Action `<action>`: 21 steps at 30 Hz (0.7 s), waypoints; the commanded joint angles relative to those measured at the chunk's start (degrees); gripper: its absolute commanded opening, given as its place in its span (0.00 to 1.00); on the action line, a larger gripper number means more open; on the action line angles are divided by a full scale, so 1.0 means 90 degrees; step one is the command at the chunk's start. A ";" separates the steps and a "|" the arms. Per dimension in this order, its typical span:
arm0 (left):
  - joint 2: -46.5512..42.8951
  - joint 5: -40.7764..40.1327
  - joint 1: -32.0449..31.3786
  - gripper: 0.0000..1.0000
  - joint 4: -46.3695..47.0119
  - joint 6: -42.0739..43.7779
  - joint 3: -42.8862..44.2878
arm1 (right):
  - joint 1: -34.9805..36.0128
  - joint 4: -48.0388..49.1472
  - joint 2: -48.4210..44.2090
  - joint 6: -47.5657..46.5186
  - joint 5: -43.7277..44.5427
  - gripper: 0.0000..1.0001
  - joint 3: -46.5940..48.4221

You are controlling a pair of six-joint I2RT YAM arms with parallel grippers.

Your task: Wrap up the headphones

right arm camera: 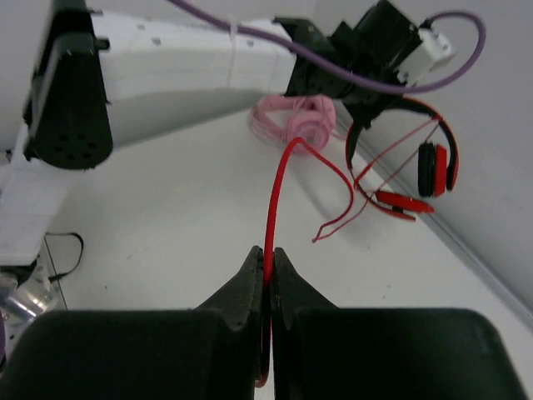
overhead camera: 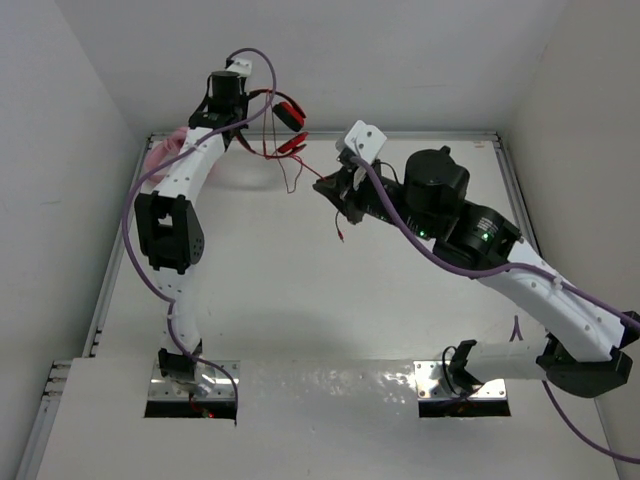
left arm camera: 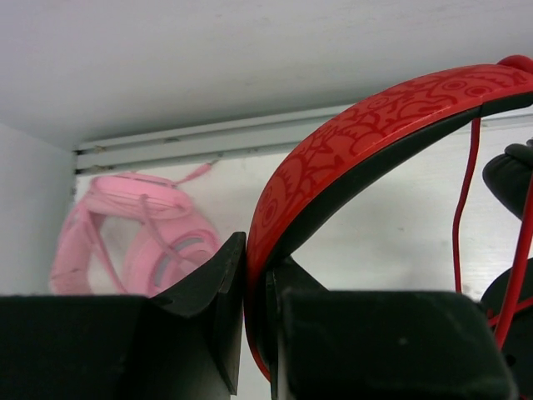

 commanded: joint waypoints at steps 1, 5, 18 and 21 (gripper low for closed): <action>-0.0049 0.1064 -0.0033 0.00 0.0099 -0.0866 0.0629 | -0.0001 -0.0033 0.0269 -0.0200 -0.0220 0.00 0.0498; 0.0030 0.1788 -0.0024 0.00 -0.0195 -0.1521 0.1099 | 0.0009 -0.0004 0.0513 -0.0161 -0.0610 0.00 0.0529; -0.0029 0.2444 -0.0033 0.00 -0.0127 -0.2303 0.0700 | 0.0009 0.0532 0.1333 -0.0044 -0.1313 0.00 0.1505; 0.0020 0.2620 -0.0053 0.00 -0.0137 -0.2227 0.0670 | 0.0009 0.0611 0.1432 -0.0063 -0.1314 0.00 0.1651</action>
